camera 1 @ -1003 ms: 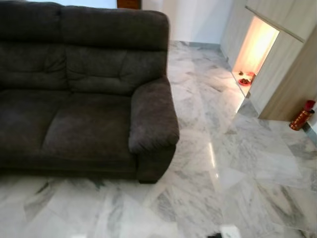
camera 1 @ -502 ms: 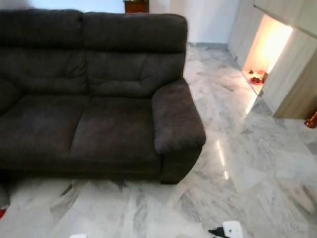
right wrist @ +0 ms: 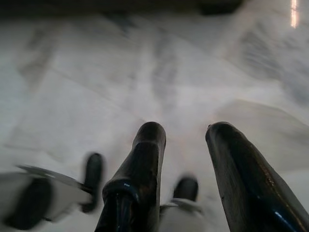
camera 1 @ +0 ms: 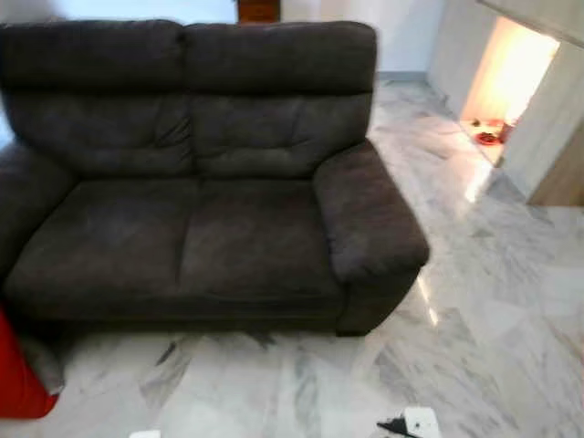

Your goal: Move the pillow to the sofa from floor

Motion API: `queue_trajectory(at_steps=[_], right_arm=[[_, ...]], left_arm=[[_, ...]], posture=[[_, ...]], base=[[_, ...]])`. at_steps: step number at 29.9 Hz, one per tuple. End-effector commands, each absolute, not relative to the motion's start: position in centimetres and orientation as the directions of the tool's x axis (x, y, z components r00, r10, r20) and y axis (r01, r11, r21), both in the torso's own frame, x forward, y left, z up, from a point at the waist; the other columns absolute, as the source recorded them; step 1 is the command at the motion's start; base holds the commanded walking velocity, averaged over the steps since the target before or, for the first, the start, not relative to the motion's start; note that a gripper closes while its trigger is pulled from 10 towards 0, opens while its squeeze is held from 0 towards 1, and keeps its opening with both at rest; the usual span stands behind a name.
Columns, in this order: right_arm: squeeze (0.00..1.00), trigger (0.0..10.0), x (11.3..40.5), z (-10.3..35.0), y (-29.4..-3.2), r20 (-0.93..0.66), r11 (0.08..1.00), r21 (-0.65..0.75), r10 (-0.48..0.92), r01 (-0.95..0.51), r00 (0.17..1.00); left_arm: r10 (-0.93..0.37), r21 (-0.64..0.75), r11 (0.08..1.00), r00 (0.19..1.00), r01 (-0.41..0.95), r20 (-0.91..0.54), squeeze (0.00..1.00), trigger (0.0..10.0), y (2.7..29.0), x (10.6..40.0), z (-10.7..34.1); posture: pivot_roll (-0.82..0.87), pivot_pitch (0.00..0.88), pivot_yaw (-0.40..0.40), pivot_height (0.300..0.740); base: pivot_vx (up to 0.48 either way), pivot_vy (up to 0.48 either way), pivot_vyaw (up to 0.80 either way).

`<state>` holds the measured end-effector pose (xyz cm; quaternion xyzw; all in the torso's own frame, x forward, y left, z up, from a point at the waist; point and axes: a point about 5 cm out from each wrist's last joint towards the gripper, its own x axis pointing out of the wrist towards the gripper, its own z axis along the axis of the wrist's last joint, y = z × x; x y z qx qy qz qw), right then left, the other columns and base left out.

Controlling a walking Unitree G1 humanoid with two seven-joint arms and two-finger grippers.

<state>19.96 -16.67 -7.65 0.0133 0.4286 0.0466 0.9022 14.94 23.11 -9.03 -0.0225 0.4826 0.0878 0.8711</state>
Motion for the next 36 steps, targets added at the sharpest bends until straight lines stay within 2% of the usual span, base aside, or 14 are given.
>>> queue_trajectory(at_steps=[1, 29, 36], right_arm=[[0.00, 10.0, 19.4, -7.8, -17.7, -0.785, 0.998, 0.047, 0.068, -0.050, 0.616], [0.00, 10.0, 19.7, -7.8, -16.7, -0.789, 0.991, 0.070, 0.123, -0.111, 0.602], [0.00, 10.0, 19.6, -7.9, -16.3, -0.790, 0.990, 0.081, 0.133, -0.114, 0.599]], left_arm=[[0.115, 0.029, 0.985, 0.523, -0.170, -0.845, 0.00, 10.0, 22.5, 15.1, -9.1], [0.113, 0.020, 0.985, 0.543, -0.174, -0.832, 0.00, 10.0, 22.4, 16.0, -8.8], [0.120, 0.022, 0.983, 0.542, -0.184, -0.832, 0.00, 10.0, 22.6, 16.0, -8.7]], posture=[[0.08, 0.063, 0.004, 0.740], [0.10, 0.032, -0.001, 0.740], [0.10, 0.034, -0.001, 0.740]], base=[[0.000, 0.480, 0.00], [0.000, 0.480, 0.00], [0.000, 0.480, 0.37]])
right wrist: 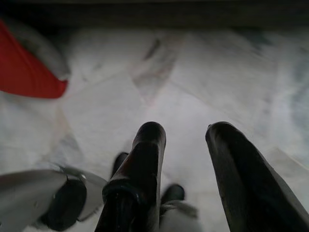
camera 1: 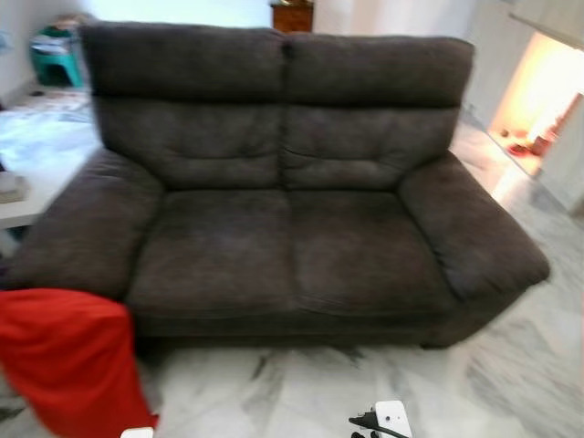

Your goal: Move the pillow to the sofa from floor

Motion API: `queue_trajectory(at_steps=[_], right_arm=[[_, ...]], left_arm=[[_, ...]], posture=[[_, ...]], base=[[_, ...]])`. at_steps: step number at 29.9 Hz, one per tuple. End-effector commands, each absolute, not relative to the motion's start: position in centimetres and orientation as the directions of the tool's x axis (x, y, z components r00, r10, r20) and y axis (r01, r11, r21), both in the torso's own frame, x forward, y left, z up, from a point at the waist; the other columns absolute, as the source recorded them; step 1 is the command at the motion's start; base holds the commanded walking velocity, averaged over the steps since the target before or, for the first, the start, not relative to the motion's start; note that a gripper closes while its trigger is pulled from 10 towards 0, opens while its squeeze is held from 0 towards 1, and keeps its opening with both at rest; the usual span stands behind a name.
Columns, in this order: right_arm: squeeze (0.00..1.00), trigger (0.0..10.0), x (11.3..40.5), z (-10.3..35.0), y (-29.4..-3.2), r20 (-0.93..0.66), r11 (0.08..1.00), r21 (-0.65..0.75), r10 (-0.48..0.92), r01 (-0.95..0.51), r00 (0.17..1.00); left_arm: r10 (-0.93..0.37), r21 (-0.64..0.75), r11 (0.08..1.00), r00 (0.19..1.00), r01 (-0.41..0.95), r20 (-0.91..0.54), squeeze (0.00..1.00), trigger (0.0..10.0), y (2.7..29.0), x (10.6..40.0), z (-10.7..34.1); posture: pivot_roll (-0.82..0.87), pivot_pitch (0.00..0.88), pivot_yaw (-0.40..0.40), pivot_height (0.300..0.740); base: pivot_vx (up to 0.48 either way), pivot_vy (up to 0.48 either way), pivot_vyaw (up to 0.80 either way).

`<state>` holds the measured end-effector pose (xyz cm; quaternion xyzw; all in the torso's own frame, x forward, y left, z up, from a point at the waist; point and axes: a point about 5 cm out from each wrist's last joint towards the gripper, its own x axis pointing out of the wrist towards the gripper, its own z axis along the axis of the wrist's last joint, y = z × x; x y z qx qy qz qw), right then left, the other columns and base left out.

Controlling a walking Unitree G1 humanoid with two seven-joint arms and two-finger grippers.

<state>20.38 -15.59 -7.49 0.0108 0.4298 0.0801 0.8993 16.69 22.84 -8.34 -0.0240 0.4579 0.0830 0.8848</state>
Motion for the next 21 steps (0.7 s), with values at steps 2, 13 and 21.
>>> queue_trajectory(at_steps=[2, 13, 21], right_arm=[[0.00, 10.0, 19.56, -7.91, -16.24, -0.788, 0.990, 0.093, 0.137, -0.104, 0.600], [0.00, 10.0, 19.51, -7.95, -16.27, -0.792, 0.990, 0.086, 0.134, -0.107, 0.596], [0.00, 10.0, 19.40, -8.01, -16.05, -0.793, 0.989, 0.091, 0.143, -0.117, 0.592]], left_arm=[[0.122, 0.022, 0.982, 0.542, -0.186, -0.832, 0.00, 10.0, 22.64, 15.92, -8.75], [0.121, 0.023, 0.983, 0.540, -0.184, -0.833, 0.00, 10.0, 22.81, 15.80, -8.76], [0.122, 0.029, 0.983, 0.534, -0.179, -0.837, 0.00, 10.0, 22.92, 15.56, -8.83]], posture=[[0.10, 0.031, 0.000, 0.740], [0.10, 0.013, 0.008, 0.740], [0.11, 0.001, 0.011, 0.740]], base=[[0.000, 0.478, 0.00], [0.000, 0.479, 0.00], [0.000, 0.480, 0.00]])
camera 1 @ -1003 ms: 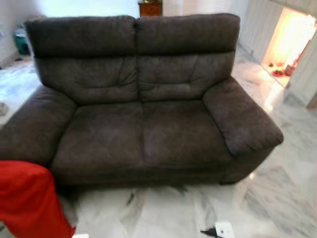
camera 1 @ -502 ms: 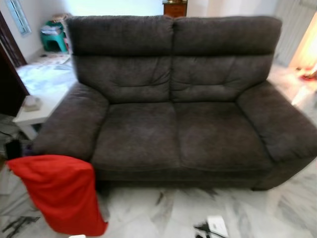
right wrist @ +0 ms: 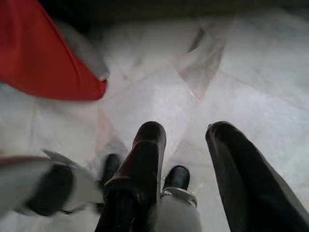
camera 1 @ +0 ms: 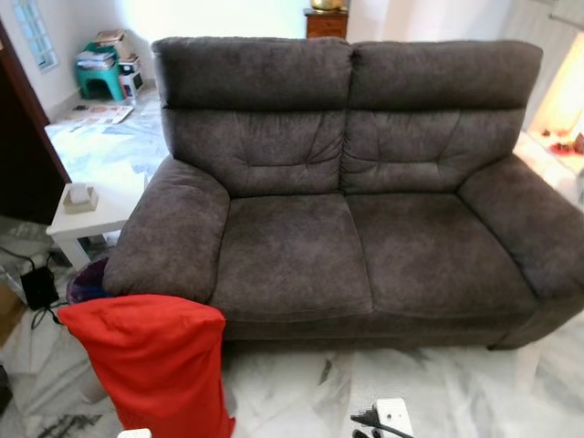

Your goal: Move the pillow to the sofa from floor

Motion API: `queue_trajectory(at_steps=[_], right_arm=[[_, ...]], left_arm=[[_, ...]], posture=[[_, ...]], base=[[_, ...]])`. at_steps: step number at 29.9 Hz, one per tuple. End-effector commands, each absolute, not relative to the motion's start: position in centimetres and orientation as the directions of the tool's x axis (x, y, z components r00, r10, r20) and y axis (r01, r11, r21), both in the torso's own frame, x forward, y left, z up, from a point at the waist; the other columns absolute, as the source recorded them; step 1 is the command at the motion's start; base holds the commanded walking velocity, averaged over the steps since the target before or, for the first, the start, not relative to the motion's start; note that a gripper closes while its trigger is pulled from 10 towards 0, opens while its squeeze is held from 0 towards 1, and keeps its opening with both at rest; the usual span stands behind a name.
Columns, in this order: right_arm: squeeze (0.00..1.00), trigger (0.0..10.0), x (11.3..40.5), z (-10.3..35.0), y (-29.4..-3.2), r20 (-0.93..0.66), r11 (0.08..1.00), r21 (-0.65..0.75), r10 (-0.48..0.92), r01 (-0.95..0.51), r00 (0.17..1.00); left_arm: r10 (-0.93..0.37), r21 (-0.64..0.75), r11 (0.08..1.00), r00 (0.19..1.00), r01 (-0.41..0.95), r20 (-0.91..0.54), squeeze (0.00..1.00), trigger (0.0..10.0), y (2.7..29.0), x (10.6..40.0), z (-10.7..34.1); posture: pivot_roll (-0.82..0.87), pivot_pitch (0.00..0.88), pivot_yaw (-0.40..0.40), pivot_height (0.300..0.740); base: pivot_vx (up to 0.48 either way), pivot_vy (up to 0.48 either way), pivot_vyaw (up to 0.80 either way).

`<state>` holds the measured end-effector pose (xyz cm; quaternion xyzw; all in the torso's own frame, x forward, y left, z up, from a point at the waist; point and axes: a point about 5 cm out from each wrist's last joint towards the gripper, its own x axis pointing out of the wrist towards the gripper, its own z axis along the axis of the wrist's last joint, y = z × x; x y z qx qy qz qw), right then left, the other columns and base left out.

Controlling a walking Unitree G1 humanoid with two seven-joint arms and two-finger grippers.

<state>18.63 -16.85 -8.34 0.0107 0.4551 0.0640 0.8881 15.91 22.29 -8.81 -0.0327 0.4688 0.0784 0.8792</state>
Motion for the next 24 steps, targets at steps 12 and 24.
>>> queue_trajectory(at_steps=[12, 24], right_arm=[[0.00, 10.0, 19.40, -8.02, -15.78, -0.794, 0.985, 0.093, 0.160, -0.143, 0.587], [0.00, 10.0, 19.56, -7.92, -16.01, -0.791, 0.987, 0.092, 0.153, -0.131, 0.592]], left_arm=[[0.119, 0.031, 0.985, 0.539, -0.169, -0.834, 0.00, 10.0, 22.86, 15.58, -8.82], [0.118, 0.031, 0.985, 0.545, -0.167, -0.830, 0.00, 10.0, 22.73, 15.81, -8.75]], posture=[[0.11, 0.002, 0.007, 0.740], [0.10, 0.017, 0.003, 0.740]], base=[[0.000, 0.437, 0.00], [0.000, 0.000, 0.00]])
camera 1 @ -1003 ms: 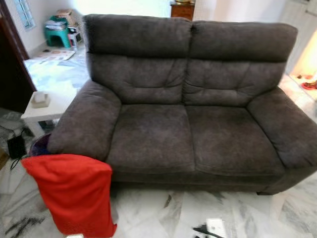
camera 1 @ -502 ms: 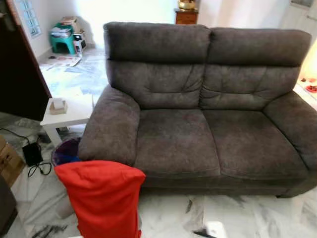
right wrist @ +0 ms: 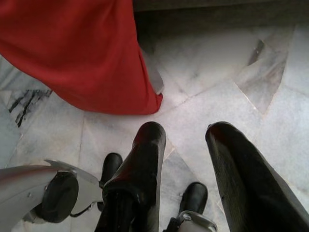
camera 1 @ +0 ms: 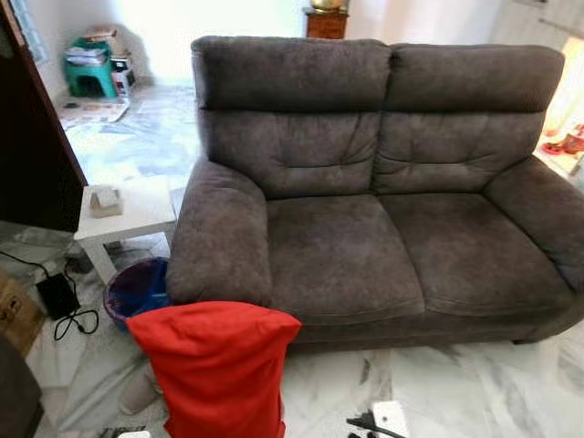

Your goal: Move the pillow to the sofa from floor

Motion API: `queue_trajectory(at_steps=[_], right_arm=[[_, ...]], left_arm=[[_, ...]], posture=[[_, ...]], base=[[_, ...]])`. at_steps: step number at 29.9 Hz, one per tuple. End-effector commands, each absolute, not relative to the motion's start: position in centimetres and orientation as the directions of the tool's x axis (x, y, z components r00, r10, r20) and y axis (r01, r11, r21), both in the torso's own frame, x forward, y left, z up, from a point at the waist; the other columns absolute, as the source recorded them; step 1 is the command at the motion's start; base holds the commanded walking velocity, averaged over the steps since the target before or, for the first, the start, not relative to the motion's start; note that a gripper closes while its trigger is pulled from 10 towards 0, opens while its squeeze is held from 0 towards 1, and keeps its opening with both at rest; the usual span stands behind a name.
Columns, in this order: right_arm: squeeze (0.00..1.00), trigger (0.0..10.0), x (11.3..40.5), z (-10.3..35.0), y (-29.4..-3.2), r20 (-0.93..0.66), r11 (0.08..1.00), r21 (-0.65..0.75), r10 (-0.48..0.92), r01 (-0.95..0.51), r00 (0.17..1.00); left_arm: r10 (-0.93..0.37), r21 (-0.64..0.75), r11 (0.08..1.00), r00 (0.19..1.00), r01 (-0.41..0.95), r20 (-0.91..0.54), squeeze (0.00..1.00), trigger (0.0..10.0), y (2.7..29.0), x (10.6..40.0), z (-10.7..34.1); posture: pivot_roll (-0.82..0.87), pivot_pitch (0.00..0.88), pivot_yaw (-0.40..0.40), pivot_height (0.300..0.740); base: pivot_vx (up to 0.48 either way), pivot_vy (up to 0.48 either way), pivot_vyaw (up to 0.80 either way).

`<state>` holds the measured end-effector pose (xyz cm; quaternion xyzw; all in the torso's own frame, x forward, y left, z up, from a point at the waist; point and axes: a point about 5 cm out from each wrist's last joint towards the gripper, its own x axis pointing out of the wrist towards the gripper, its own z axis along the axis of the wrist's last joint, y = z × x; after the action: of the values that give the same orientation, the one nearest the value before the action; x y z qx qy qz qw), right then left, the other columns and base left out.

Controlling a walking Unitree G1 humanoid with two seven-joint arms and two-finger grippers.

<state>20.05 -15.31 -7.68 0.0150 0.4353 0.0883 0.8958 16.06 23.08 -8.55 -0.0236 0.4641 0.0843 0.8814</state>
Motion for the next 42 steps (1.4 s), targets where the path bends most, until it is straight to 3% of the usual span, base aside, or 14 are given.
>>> queue_trajectory(at_steps=[1, 9, 19, 24, 32, 42], right_arm=[[0.00, 10.0, 19.55, -7.92, -16.03, -0.791, 0.987, 0.092, 0.152, -0.130, 0.592], [0.00, 10.0, 19.33, -8.03, -16.42, -0.803, 0.985, 0.057, 0.141, -0.161, 0.580], [0.00, 10.0, 19.16, -8.10, -16.86, -0.806, 0.990, 0.055, 0.122, -0.131, 0.580], [0.00, 10.0, 19.35, -8.01, -16.67, -0.801, 0.989, 0.066, 0.131, -0.131, 0.584], [0.00, 10.0, 19.67, -7.83, -16.62, -0.792, 0.989, 0.076, 0.135, -0.123, 0.595], [0.00, 10.0, 19.76, -7.76, -16.66, -0.788, 0.987, 0.073, 0.145, -0.143, 0.598]], left_arm=[[0.118, 0.030, 0.986, 0.546, -0.167, -0.830, 0.00, 10.0, 22.71, 15.82, -8.75], [0.105, 0.030, 0.989, 0.560, -0.142, -0.822, 0.00, 10.0, 22.38, 16.15, -8.66], [0.109, 0.030, 0.989, 0.570, -0.147, -0.814, 0.00, 10.0, 22.27, 16.41, -8.56], [0.136, 0.053, 0.986, 0.569, -0.160, -0.811, 0.00, 10.0, 22.44, 16.52, -8.48], [0.138, 0.047, 0.984, 0.576, -0.170, -0.805, 0.00, 10.0, 22.39, 16.65, -8.43], [0.141, 0.046, 0.983, 0.575, -0.176, -0.806, 0.00, 10.0, 22.26, 16.67, -8.46]], posture=[[0.10, 0.018, 0.004, 0.740], [0.10, 0.017, 0.000, 0.740], [0.10, 0.015, -0.010, 0.740], [0.10, 0.010, -0.013, 0.740], [0.11, 0.008, -0.017, 0.740], [0.11, 0.007, -0.023, 0.740]], base=[[0.000, 0.000, 0.00], [0.000, -0.288, 0.00], [0.000, -0.451, 0.78], [0.000, 0.000, 0.74], [0.000, 0.000, 0.00], [0.000, 0.000, 0.79]])
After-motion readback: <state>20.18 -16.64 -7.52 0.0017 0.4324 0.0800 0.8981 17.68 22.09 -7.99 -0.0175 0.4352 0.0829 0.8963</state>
